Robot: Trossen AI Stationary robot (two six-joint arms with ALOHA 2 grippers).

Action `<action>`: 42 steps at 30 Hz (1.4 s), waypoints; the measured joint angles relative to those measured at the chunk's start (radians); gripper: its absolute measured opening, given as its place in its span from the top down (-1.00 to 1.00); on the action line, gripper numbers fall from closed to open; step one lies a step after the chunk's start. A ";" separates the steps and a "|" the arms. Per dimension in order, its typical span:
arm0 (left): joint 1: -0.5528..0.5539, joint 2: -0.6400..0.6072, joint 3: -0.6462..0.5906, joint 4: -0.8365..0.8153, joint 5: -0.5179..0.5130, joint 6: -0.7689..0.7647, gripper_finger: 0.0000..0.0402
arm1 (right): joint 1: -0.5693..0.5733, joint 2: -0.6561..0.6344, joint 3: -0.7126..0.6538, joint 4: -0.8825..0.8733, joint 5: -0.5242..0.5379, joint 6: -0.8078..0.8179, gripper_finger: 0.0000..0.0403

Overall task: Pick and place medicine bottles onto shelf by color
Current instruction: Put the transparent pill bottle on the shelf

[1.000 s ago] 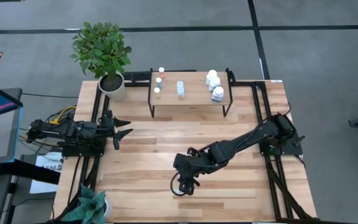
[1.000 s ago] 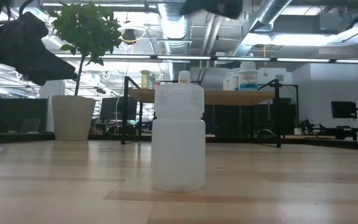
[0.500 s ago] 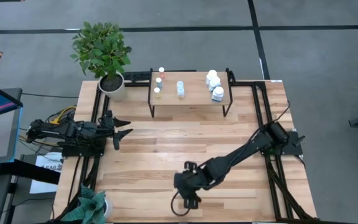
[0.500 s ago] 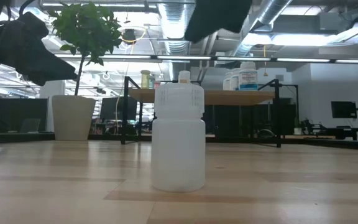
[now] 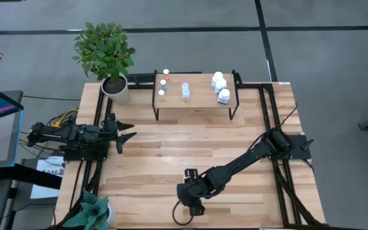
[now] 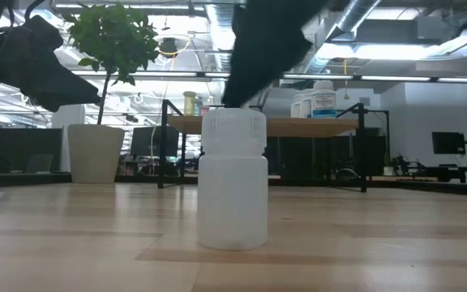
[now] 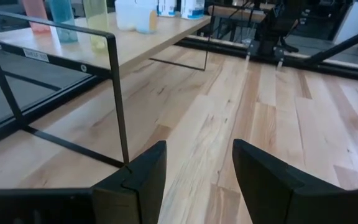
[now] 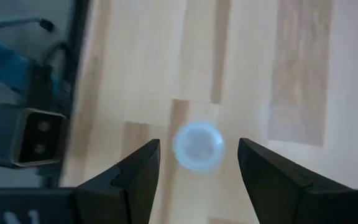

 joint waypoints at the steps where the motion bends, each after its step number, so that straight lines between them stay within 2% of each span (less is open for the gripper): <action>1: 0.000 0.005 0.000 0.000 -0.002 0.000 0.15 | 0.000 0.000 0.000 -0.005 0.000 0.000 -0.19; 18: 0.000 0.011 0.000 0.000 0.001 0.000 0.15 | -0.004 0.027 0.001 0.027 -0.014 -0.122 -0.19; 42: 0.000 0.011 0.000 0.000 0.000 0.000 0.15 | -0.001 0.052 0.000 0.062 -0.029 -0.179 -0.19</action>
